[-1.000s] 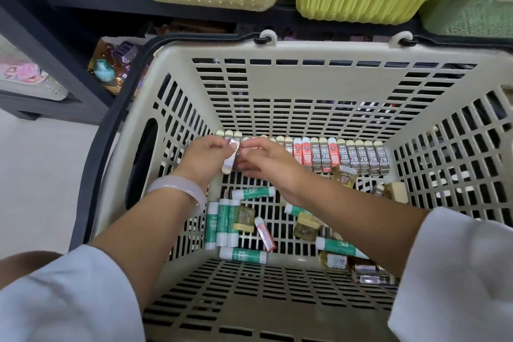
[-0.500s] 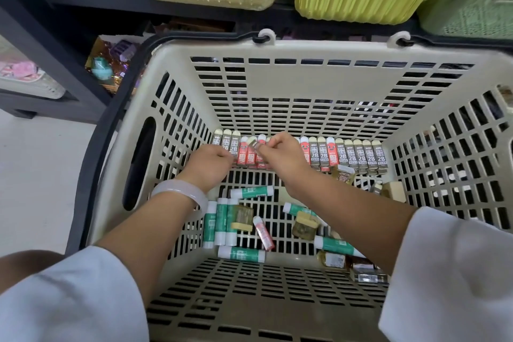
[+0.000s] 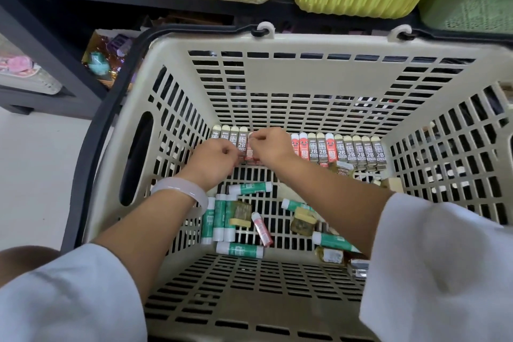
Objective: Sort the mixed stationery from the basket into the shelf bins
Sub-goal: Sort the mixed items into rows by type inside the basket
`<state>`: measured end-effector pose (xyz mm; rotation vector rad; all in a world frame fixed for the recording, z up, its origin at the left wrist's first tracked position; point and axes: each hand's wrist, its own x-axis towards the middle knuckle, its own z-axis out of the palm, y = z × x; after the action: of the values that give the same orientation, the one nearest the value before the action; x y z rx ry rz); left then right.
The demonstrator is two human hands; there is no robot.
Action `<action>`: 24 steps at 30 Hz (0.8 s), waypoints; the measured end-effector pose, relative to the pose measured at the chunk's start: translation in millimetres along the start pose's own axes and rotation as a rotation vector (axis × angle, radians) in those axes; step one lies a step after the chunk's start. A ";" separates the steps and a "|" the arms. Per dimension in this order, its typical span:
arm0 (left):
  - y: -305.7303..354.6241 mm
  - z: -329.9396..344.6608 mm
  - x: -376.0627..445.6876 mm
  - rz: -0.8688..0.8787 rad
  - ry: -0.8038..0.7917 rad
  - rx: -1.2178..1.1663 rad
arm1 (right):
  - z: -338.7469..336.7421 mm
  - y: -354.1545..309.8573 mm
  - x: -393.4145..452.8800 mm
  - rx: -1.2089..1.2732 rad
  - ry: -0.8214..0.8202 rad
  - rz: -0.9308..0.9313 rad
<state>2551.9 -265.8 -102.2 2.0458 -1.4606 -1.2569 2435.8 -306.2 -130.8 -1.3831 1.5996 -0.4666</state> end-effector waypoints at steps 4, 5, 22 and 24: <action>9.3 5.2 -8.6 0.065 -0.074 0.055 | -69.1 5.2 -15.5 -0.037 -0.238 -0.020; 13.3 8.4 -10.3 0.099 -0.106 0.093 | -90.6 7.7 -19.7 -0.143 -0.298 -0.049; 45.9 112.9 -45.6 0.942 -0.769 0.872 | -143.0 91.2 -102.1 -1.464 -0.493 -0.185; 48.9 116.1 -50.4 0.882 -0.915 0.949 | -138.4 91.0 -101.6 -1.475 -0.472 -0.242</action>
<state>2425.6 -216.9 -109.8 0.7001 -3.3245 -1.1852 2262.9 -225.7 -93.7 -2.4672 1.2821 1.1021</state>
